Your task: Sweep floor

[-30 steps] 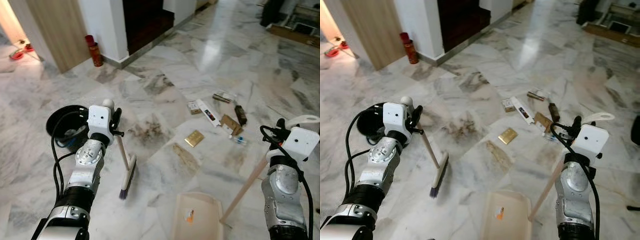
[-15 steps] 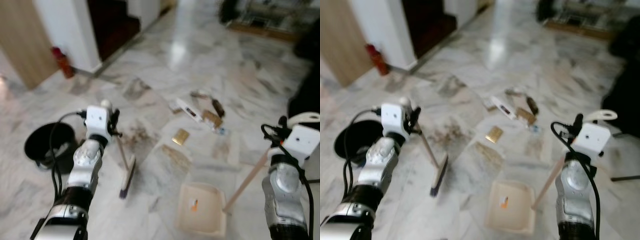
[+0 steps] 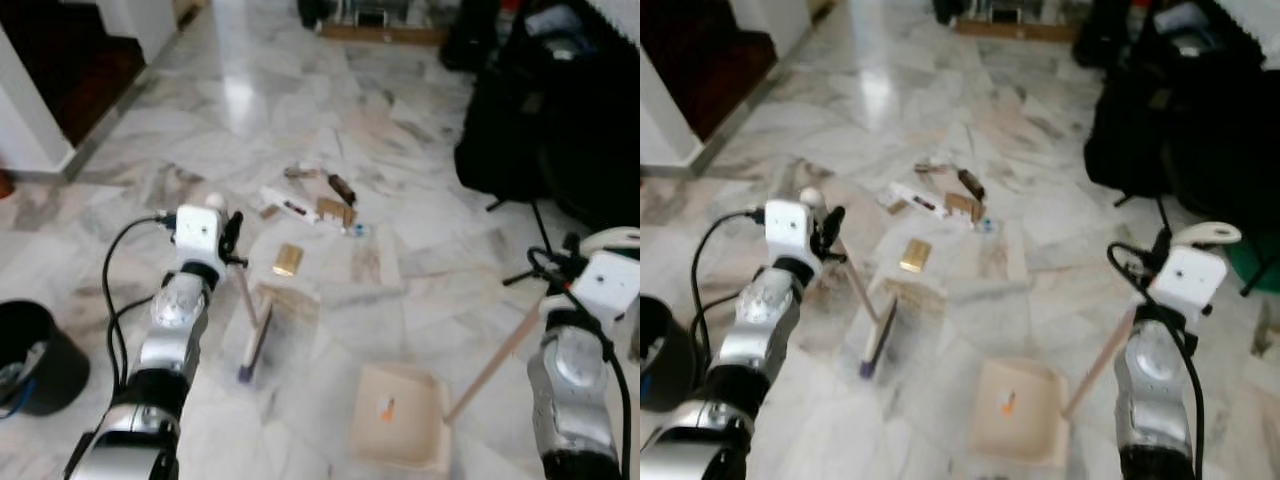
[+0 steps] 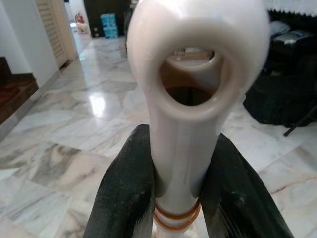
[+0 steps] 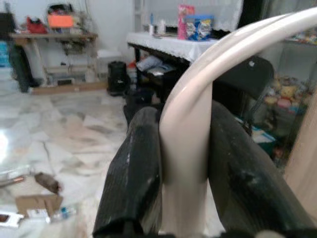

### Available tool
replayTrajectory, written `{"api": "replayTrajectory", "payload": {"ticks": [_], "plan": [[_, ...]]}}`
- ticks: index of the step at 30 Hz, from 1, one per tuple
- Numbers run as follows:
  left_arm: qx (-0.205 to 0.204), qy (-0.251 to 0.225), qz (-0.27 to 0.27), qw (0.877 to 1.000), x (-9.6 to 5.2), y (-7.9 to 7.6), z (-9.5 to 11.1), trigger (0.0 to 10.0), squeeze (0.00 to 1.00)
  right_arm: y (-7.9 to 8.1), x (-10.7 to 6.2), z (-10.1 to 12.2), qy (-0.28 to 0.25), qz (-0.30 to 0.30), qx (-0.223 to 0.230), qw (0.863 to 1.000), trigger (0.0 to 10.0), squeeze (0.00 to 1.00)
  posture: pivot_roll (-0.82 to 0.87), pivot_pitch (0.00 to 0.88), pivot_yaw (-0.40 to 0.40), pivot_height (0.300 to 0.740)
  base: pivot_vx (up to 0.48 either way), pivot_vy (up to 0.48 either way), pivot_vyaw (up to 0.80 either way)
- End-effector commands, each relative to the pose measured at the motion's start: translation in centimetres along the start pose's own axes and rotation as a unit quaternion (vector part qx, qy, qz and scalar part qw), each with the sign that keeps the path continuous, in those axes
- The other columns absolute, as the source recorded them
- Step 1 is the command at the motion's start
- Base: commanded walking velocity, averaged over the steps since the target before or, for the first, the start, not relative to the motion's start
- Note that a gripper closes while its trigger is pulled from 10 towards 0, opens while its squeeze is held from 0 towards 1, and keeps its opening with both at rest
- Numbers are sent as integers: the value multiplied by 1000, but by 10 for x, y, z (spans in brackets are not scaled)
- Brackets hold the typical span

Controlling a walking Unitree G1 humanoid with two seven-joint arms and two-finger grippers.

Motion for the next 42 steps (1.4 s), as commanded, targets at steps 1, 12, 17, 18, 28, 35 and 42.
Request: {"api": "replayTrajectory", "payload": {"ticks": [1,12,17,18,28,35,42], "plan": [[17,-14,9,1000,1,6,7,10000,0,4,3,15,-32,8,7,999,10000,0,73,119,-3,740,0,0,0],[13,-12,15,1000,1,9,7,10000,0,9,5,15,-30,23,10,999,10000,0,75,126,-7,740,0,328,0],[14,-11,17,1000,1,9,7,10000,0,10,5,15,-29,25,9,999,10000,0,75,127,-6,740,0,480,0],[14,-10,17,1000,1,9,6,10000,0,10,5,15,-30,25,9,999,10000,0,76,127,-6,740,0,480,0],[22,-23,16,999,2,9,12,10000,0,12,5,16,-30,29,11,999,10000,0,79,128,-5,740,0,189,0],[22,-26,12,999,2,8,13,10000,0,15,5,15,-27,40,13,999,10000,0,78,128,-5,740,430,0,0],[20,-25,11,999,3,7,13,10000,0,17,5,16,-29,47,16,998,10000,0,77,126,-6,740,480,0,0]]}}
Point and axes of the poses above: a point about 5 cm out from each wrist's last joint towards the gripper, its own x axis pointing out of the wrist towards the gripper, its own z axis along the axis of the wrist's last joint, y = z × x, the point moved 2 cm from there along x, pointing out of the wrist towards the gripper, and after that the axes turned 7 degrees about x, right-handed, at the moved point
